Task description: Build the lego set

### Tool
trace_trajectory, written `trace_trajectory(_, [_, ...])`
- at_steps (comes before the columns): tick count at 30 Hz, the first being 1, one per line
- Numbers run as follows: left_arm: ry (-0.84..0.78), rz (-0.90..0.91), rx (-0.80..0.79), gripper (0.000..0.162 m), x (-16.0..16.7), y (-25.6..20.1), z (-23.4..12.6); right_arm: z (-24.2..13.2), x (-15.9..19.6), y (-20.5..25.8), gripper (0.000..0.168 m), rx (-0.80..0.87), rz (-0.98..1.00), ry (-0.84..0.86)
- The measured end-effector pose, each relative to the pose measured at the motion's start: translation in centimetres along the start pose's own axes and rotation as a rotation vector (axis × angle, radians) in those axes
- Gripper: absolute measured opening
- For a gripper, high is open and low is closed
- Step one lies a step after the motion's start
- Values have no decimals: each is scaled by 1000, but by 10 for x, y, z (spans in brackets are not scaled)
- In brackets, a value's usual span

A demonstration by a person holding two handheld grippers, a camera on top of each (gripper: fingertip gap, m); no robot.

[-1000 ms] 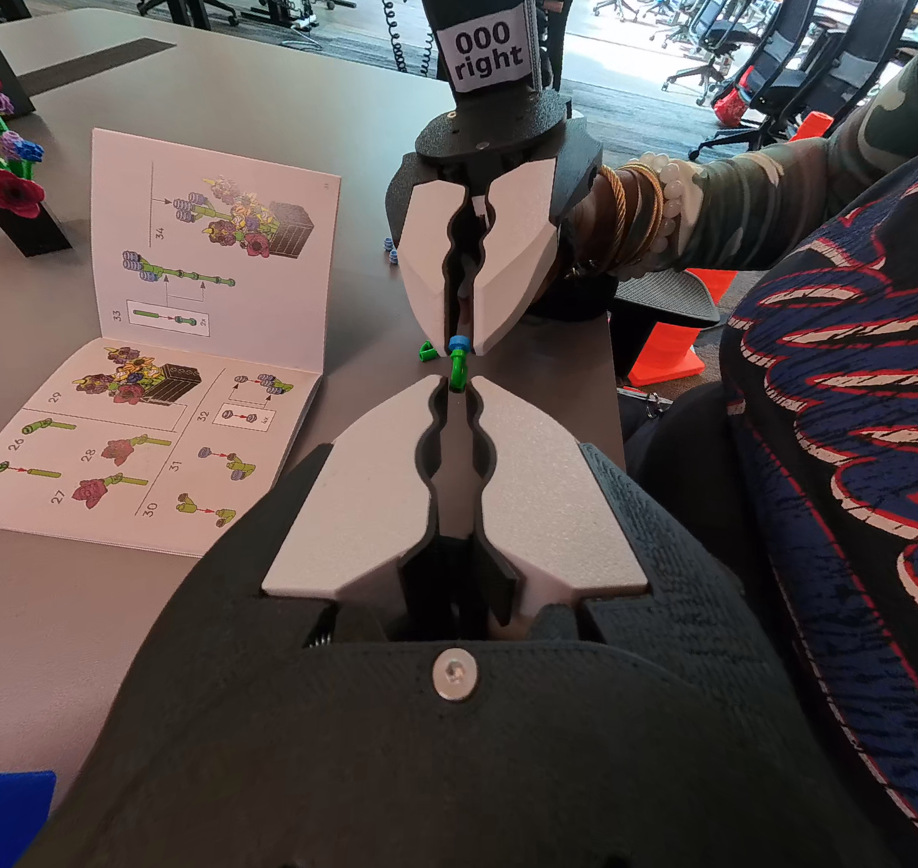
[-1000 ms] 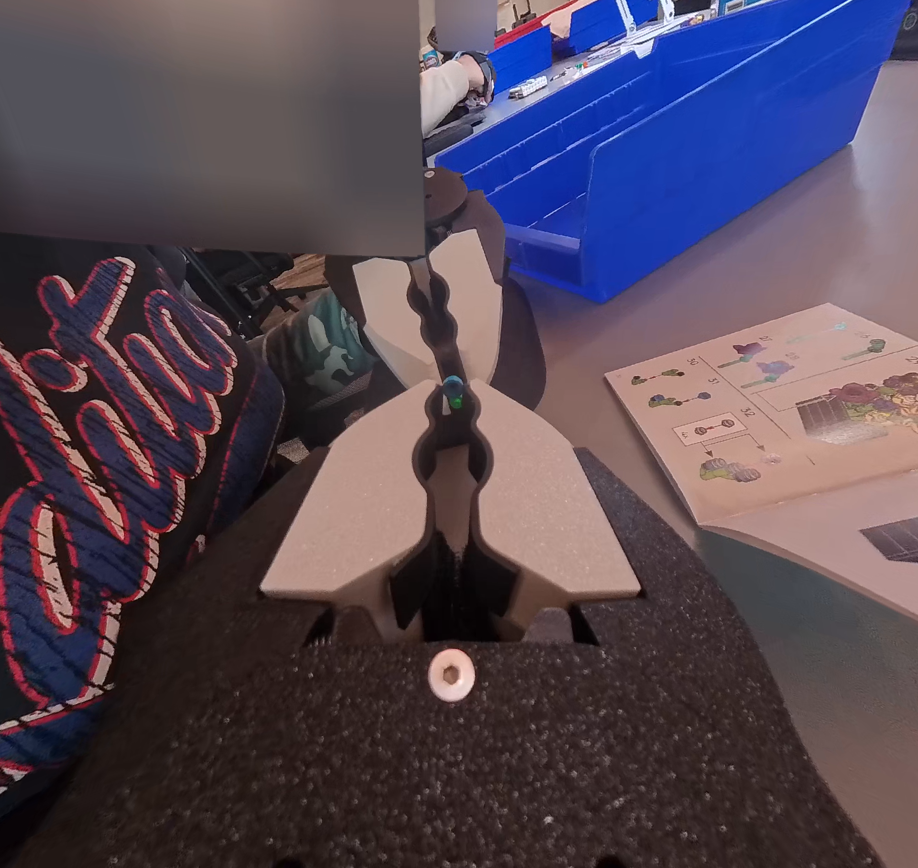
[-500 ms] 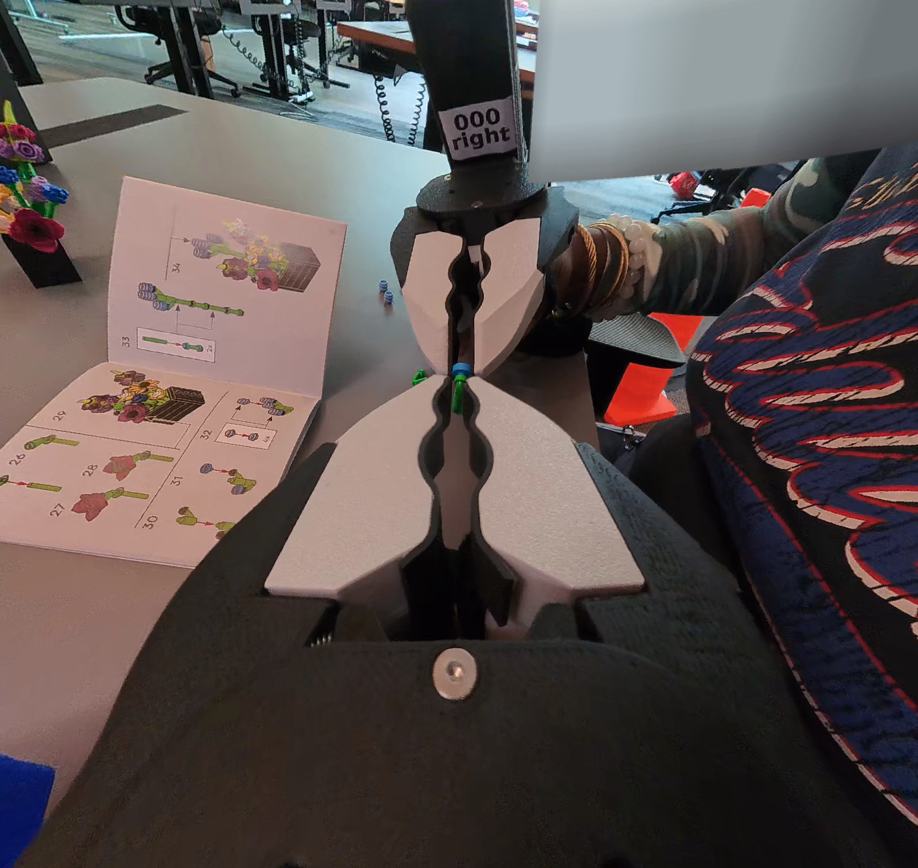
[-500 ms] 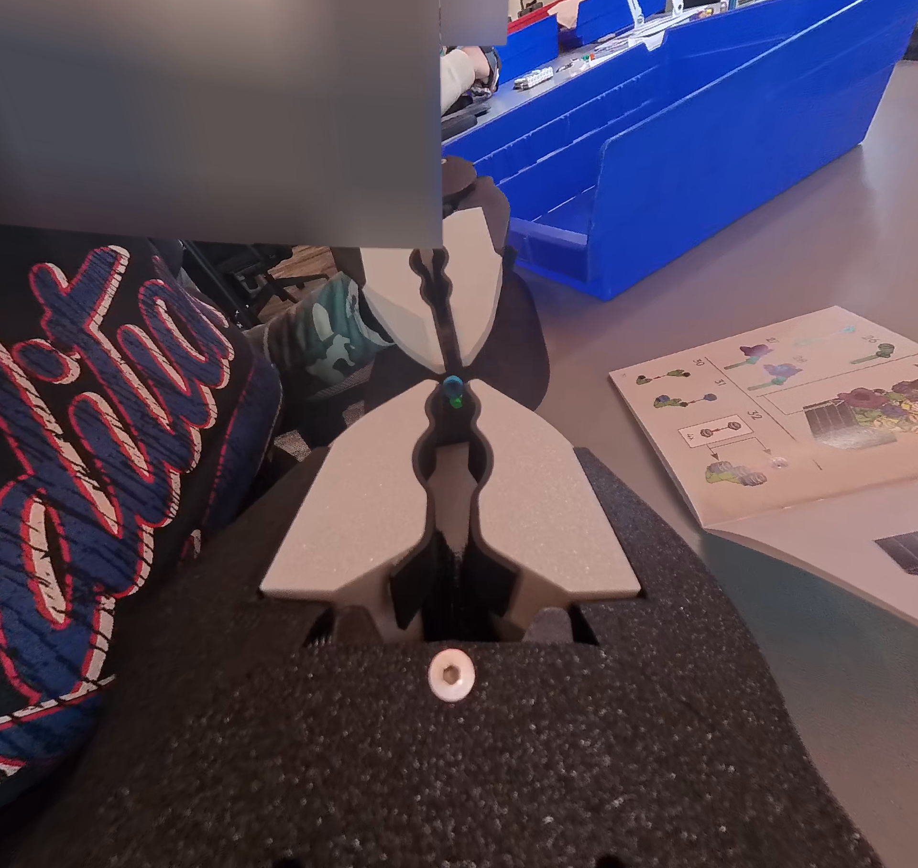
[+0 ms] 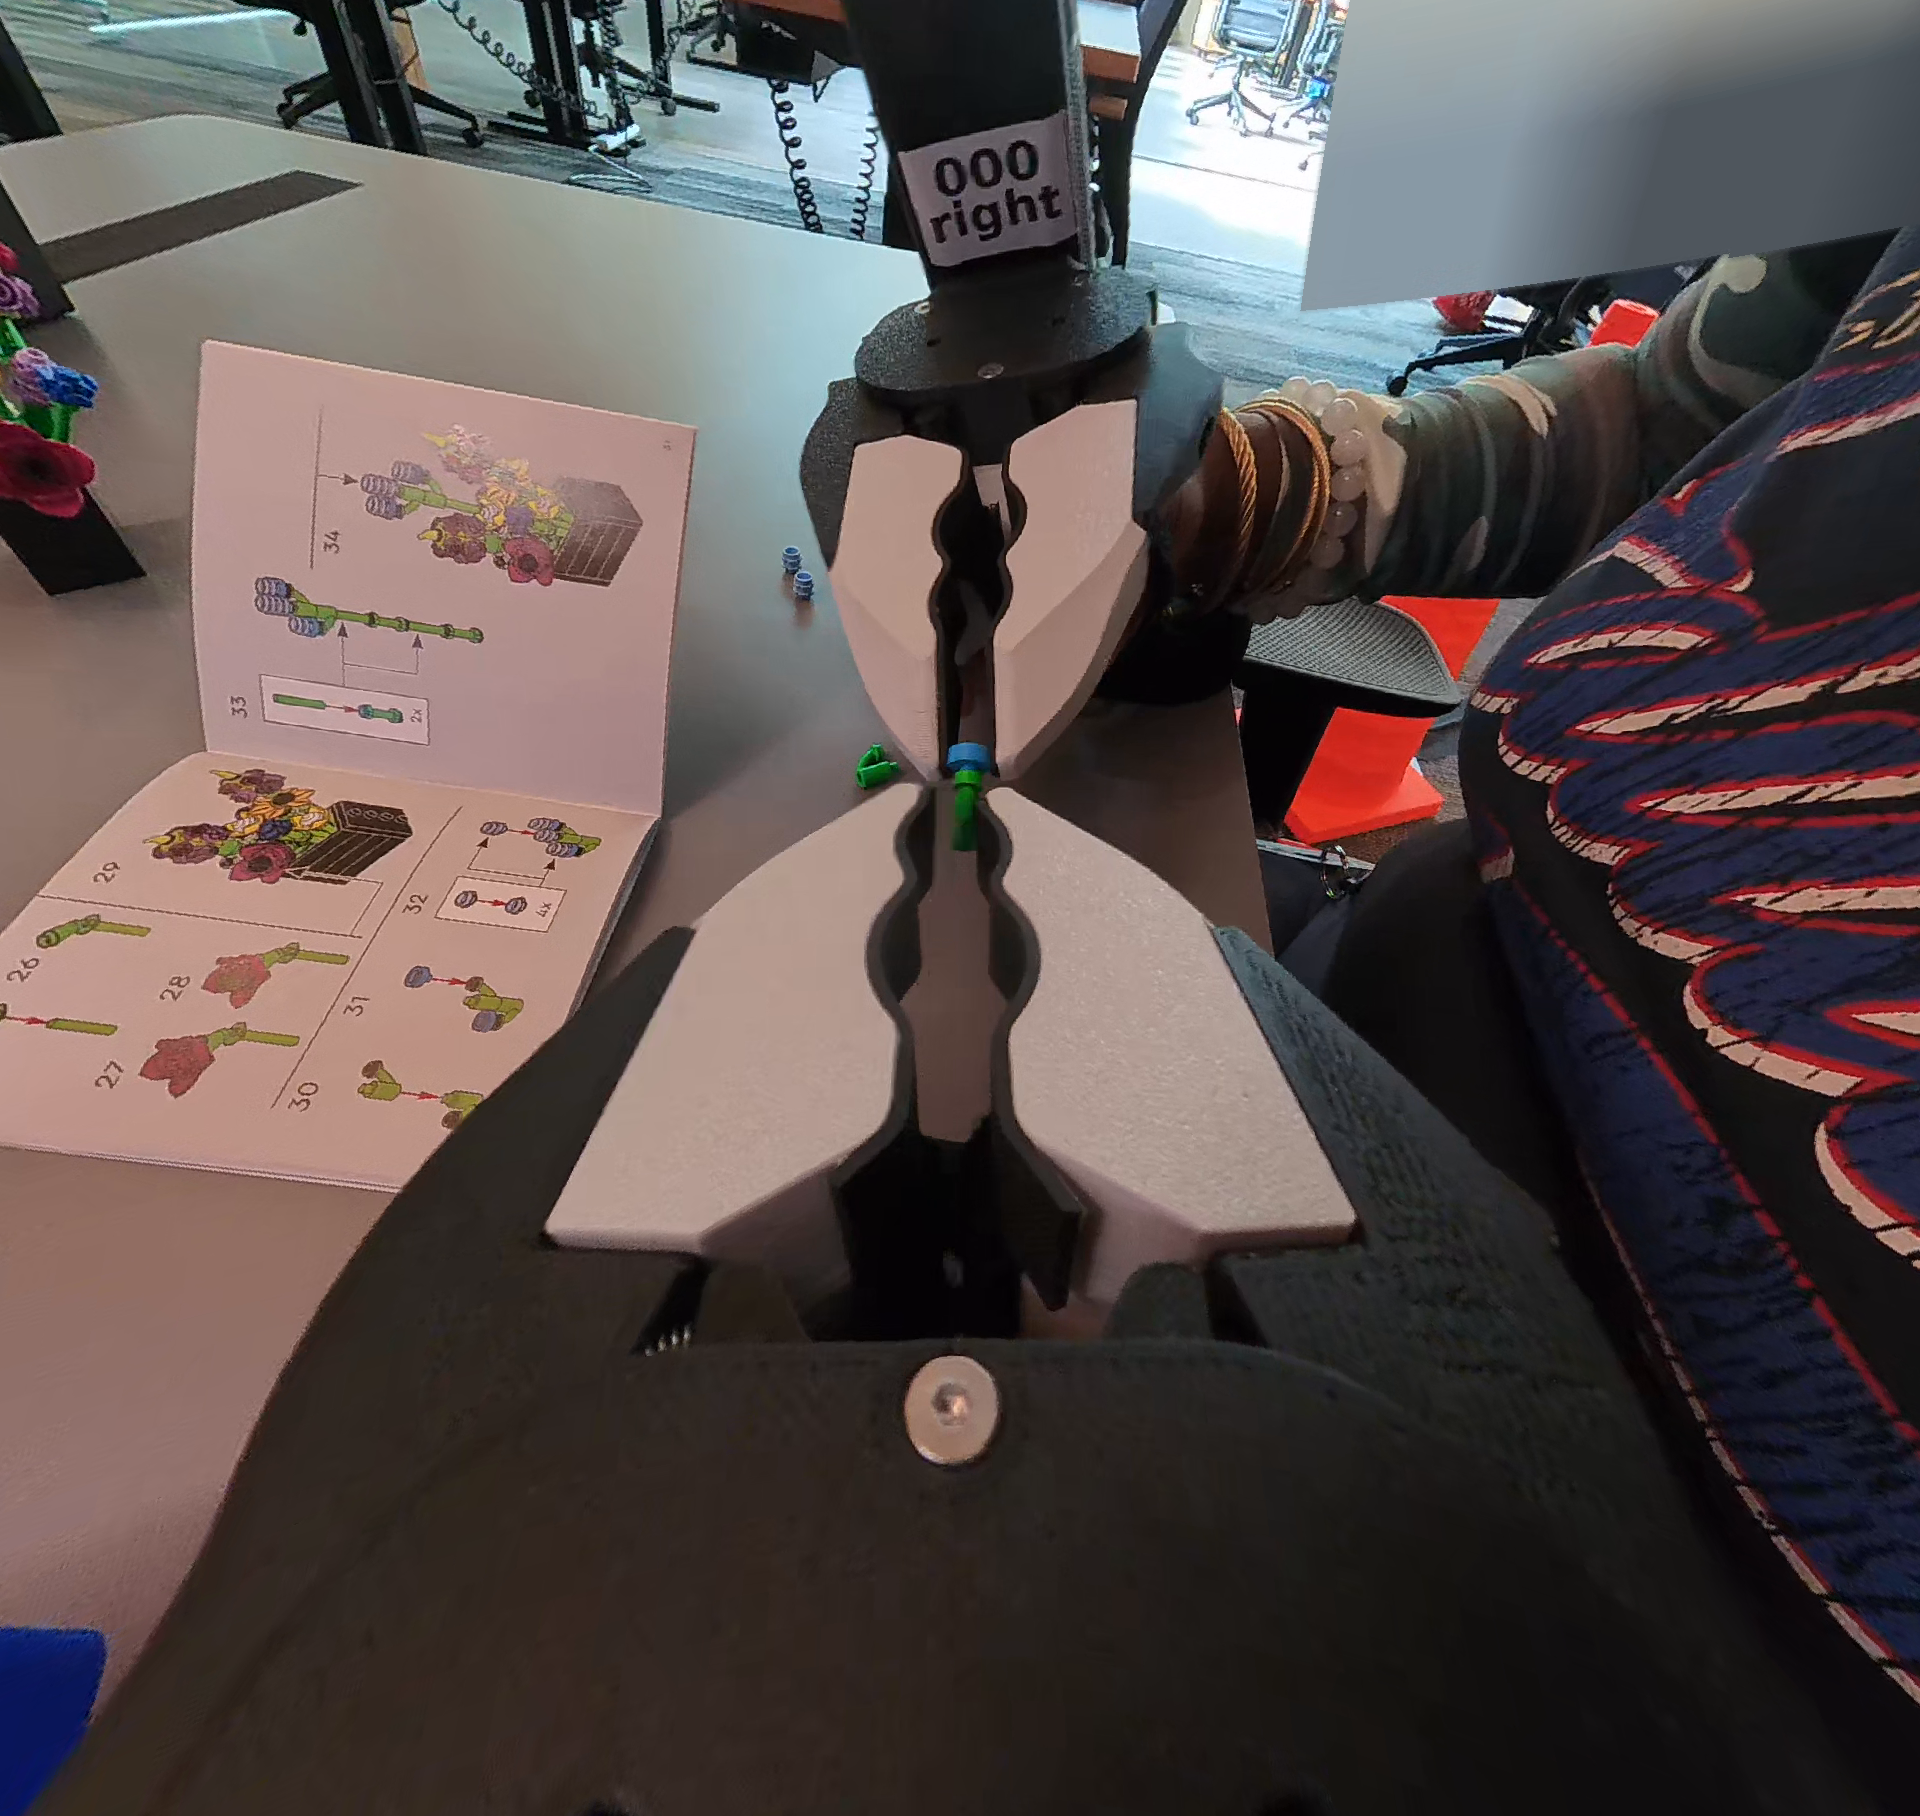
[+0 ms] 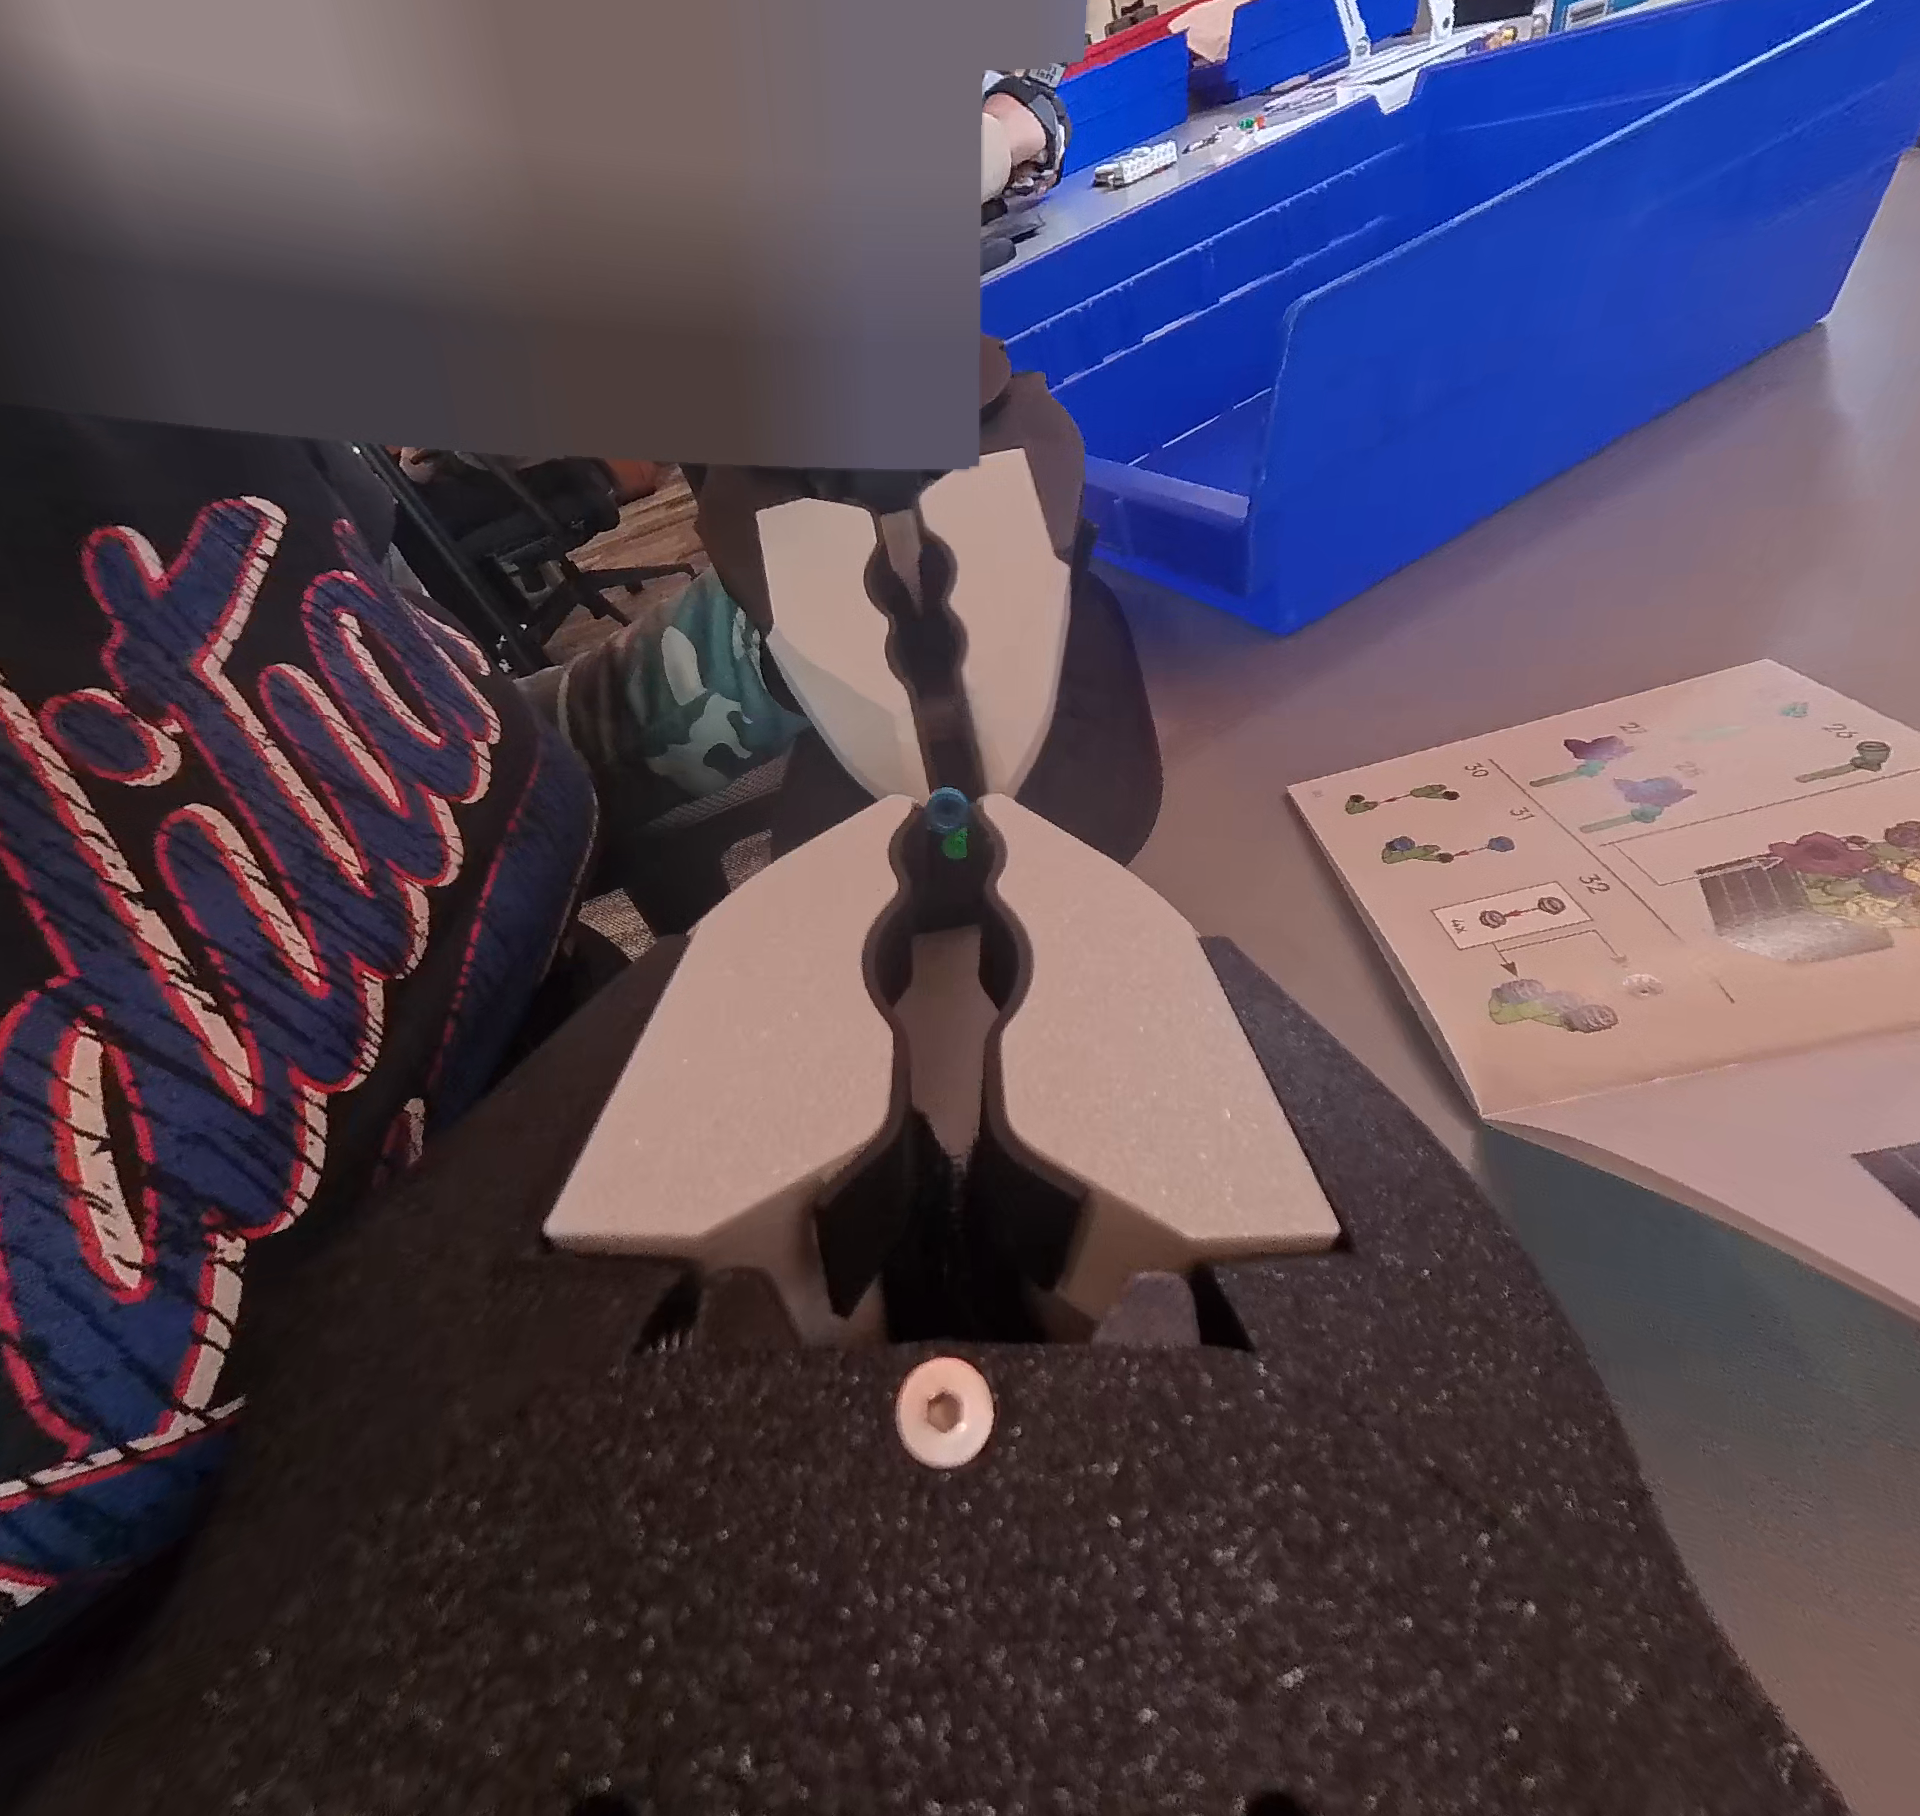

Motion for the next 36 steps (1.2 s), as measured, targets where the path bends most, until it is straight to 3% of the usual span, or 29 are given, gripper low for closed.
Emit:
trace_trajectory(13, [13,34,22,3,1,-5,0,1,1,4,7,9,-52,19])
trace_trajectory(23, [139,57,8,2,11,-5,9,1,12,5,7,81,-90,195])
trace_trajectory(36, [209,83,-23,2,17,-5,14,2,20,3,7,130,-111,284])
Point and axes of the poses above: each gripper's, where its closed fingertips meet, z out along the fingers, x out of its underside, y = z × x across the jaws, the point moved 4 cm from there along -z, back along the fingers, and after that the axes turned 1 degree about -z, right-handed, at the moved point
